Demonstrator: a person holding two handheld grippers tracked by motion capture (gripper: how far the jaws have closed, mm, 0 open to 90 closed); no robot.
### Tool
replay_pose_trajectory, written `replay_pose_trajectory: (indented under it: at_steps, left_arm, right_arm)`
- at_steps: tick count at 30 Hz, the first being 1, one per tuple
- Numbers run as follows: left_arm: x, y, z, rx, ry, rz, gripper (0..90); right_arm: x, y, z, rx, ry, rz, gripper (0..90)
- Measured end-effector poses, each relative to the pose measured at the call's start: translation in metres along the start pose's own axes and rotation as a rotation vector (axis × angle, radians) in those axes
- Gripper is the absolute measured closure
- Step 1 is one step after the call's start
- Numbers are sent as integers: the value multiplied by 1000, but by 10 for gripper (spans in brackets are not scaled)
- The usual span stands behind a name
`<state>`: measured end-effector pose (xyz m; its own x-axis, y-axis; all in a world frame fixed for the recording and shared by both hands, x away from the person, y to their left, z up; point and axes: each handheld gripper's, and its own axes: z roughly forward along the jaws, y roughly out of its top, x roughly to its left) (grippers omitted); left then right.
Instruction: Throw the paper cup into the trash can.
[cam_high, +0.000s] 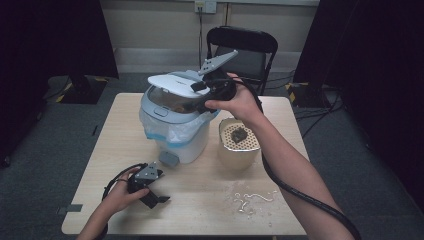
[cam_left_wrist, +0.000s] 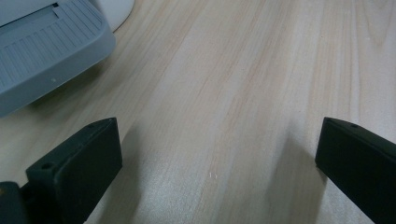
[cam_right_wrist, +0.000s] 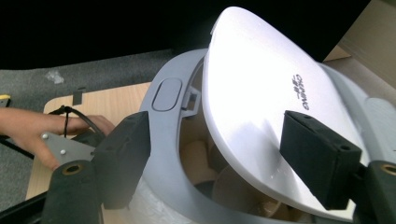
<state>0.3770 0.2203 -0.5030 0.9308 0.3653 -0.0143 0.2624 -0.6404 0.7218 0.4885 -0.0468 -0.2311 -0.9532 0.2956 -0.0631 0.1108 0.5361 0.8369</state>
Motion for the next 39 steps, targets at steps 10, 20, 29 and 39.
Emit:
replay_pose_trajectory:
  at_steps: [10, 20, 29, 39]
  left_arm:
    - [0, 0, 0, 0, 1, -1, 0]
    - [0, 0, 0, 0, 0, -1, 0]
    - [0, 0, 0, 0, 0, -2, 0]
    - [0, 0, 0, 5, -2, 1, 0]
  right_arm:
    - [2, -7, 7, 12, 46, 32, 270]
    - [-1, -11, 16, 39, 89, 68, 447]
    - [-9, -11, 22, 40, 40, 70, 647]
    - [-13, -5, 32, 34, -2, 63, 717]
